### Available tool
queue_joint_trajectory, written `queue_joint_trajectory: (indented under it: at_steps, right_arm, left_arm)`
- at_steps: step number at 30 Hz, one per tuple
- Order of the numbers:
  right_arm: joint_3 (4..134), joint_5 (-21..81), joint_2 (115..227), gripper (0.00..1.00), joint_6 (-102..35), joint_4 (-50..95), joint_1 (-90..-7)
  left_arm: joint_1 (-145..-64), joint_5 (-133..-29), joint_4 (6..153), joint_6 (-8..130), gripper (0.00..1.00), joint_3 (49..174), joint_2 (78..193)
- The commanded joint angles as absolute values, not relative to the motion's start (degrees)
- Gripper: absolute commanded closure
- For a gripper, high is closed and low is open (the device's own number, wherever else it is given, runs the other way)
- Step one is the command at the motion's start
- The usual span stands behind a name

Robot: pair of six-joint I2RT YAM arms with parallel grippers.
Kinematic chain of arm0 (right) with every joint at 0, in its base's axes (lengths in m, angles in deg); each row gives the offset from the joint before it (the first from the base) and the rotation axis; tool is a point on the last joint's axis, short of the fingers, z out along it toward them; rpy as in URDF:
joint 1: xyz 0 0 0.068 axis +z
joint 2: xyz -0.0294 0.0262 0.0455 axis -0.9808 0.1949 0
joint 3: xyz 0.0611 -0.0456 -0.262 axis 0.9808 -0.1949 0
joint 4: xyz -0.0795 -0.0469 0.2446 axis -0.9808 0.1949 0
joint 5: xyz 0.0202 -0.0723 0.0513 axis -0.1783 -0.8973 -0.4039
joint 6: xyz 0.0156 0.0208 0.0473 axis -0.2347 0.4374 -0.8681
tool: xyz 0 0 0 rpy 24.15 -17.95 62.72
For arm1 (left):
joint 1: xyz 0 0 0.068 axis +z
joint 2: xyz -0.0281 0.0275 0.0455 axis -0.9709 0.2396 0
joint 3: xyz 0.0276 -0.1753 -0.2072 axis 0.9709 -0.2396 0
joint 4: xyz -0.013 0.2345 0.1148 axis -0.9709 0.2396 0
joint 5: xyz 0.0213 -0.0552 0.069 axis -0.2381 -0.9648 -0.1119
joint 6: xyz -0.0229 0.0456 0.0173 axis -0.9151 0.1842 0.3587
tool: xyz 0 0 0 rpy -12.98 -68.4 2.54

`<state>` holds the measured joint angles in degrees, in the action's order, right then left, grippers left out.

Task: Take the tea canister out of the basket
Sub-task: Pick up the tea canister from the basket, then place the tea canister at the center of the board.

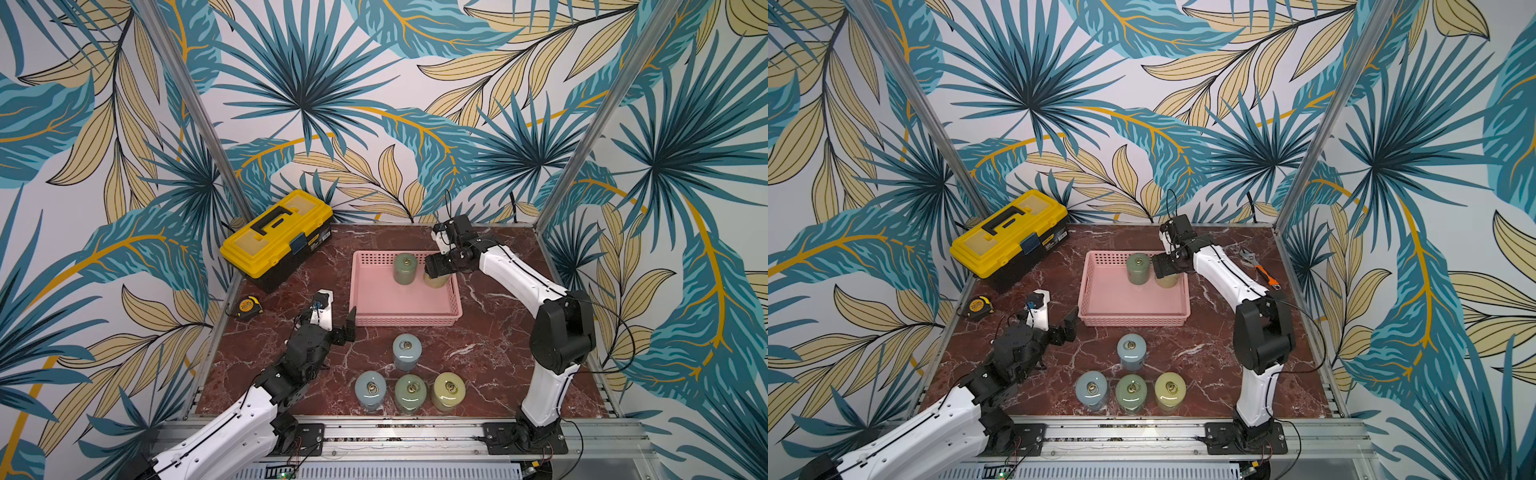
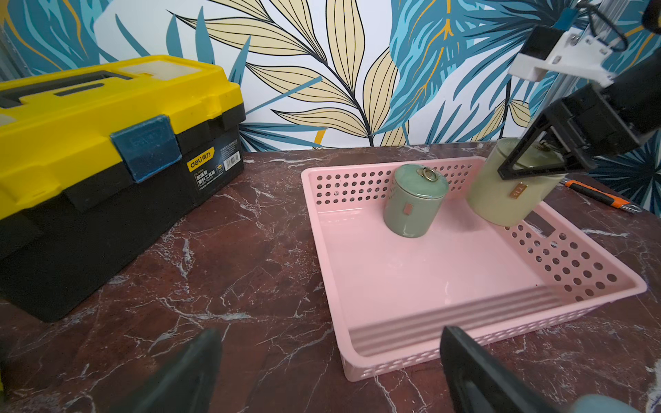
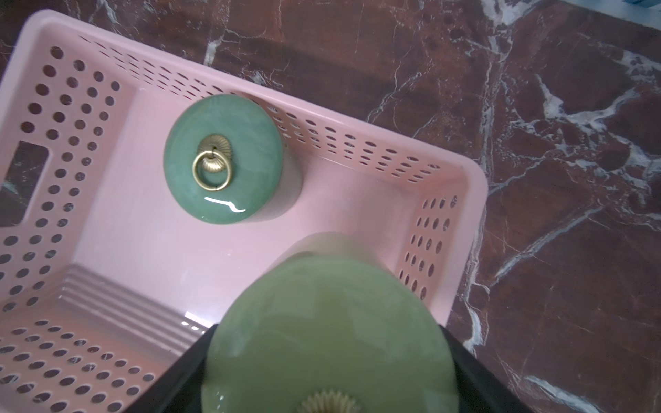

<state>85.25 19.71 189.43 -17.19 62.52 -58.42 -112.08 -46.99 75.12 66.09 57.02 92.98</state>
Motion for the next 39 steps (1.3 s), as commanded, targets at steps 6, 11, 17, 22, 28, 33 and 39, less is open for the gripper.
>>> queue_joint_trajectory:
  at_steps: [6,11,17,22,28,33,39]
  right_arm:
    - [81.87,18.78,181.69,0.45,-18.05,61.74,-57.96]
    - [80.15,18.31,178.84,0.45,-18.35,62.41,-57.60]
    - [77.16,17.67,174.66,0.45,-19.33,63.01,-56.67]
    - [73.07,16.62,169.82,0.45,-20.82,63.28,-55.11]
    - [69.16,14.80,163.61,0.45,-22.67,64.33,-52.90]
    - [66.58,13.53,158.94,0.45,-24.50,66.10,-50.75]
    - [63.87,11.38,154.42,0.45,-27.01,68.45,-47.42]
  left_arm:
    - [-111.81,-46.95,74.24,66.67,0.00,54.84,92.68]
    - [-111.80,-47.04,74.28,66.72,0.00,54.84,92.67]
    - [-111.82,-47.03,74.54,66.61,0.00,54.93,92.59]
    - [-111.81,-47.61,74.32,66.43,0.00,54.84,92.42]
    - [-111.80,-47.65,74.32,66.47,0.00,54.84,92.41]
    - [-111.82,-47.75,74.44,66.61,0.00,54.84,92.08]
    - [-111.82,-47.74,74.37,66.78,0.00,54.32,90.76]
